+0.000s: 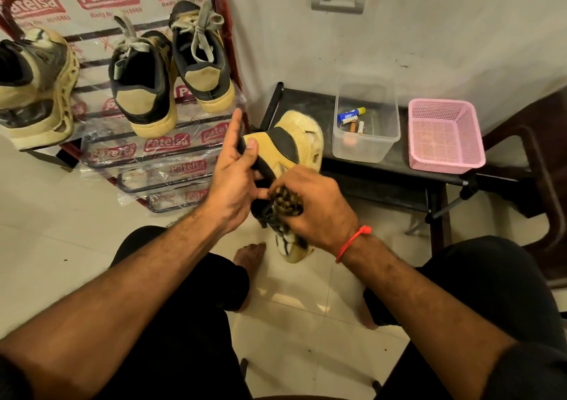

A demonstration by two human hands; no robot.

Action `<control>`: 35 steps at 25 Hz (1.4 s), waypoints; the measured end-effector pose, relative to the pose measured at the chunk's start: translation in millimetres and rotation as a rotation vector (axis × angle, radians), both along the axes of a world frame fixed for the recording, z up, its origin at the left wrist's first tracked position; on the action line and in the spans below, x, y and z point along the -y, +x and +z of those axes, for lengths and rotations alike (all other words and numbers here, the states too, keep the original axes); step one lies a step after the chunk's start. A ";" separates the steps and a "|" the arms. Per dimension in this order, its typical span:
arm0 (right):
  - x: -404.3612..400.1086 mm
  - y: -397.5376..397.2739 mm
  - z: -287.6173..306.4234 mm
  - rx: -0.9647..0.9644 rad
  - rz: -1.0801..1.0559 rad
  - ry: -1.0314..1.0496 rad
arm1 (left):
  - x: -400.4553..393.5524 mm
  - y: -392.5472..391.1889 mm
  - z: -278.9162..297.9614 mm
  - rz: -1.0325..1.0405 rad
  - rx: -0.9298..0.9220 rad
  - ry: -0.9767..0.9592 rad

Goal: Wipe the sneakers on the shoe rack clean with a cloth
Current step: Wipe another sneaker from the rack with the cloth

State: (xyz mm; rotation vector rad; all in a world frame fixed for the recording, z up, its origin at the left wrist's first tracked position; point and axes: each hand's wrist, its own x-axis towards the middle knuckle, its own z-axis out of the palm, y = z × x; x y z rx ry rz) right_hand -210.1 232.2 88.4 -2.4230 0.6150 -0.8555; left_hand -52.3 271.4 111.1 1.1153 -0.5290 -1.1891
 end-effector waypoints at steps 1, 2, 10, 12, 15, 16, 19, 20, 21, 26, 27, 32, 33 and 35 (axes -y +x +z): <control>-4.0 -1.3 -7.5 -0.060 0.048 0.014 | -0.5 3.0 0.9 0.031 -0.016 0.022; -5.1 -2.4 -13.0 -0.109 0.079 0.004 | -0.8 5.9 2.6 0.062 -0.039 0.029; 18.2 -5.0 6.3 0.351 -0.286 0.472 | -4.8 5.3 17.5 0.067 -0.149 0.008; 20.1 -6.6 2.6 0.426 -0.336 0.675 | -7.4 -4.8 13.5 -0.059 0.091 0.024; 25.5 -11.5 -3.8 0.550 -0.359 0.898 | -8.9 -16.6 10.3 -0.323 0.591 -0.019; 25.9 -12.5 -4.3 0.603 -0.352 0.974 | -9.4 -21.8 11.1 -0.393 0.741 -0.017; 26.4 -8.7 1.6 0.738 -0.319 1.131 | -8.4 -35.2 14.7 -0.514 1.108 -0.049; 27.8 -6.4 5.5 0.771 -0.298 1.147 | -6.7 -32.9 17.9 -0.488 1.173 -0.067; 30.5 -4.5 10.3 0.797 -0.263 1.145 | -4.3 -27.5 21.5 -0.434 1.168 -0.097; 37.1 -1.2 22.6 0.838 -0.151 1.113 | 3.1 1.0 14.2 -0.105 0.430 -0.109; 36.1 -2.8 19.1 0.798 -0.178 1.120 | 1.8 -0.3 7.0 -0.068 0.352 -0.018; 42.3 -19.8 6.0 0.617 -0.349 1.135 | 4.0 0.5 -17.6 -0.004 0.145 0.138; 42.6 -20.1 5.8 0.577 -0.344 1.067 | 4.2 0.4 -18.5 0.008 0.117 0.138; 38.5 -16.8 9.6 0.427 -0.307 0.860 | 4.2 -5.0 -19.0 -0.004 0.107 0.102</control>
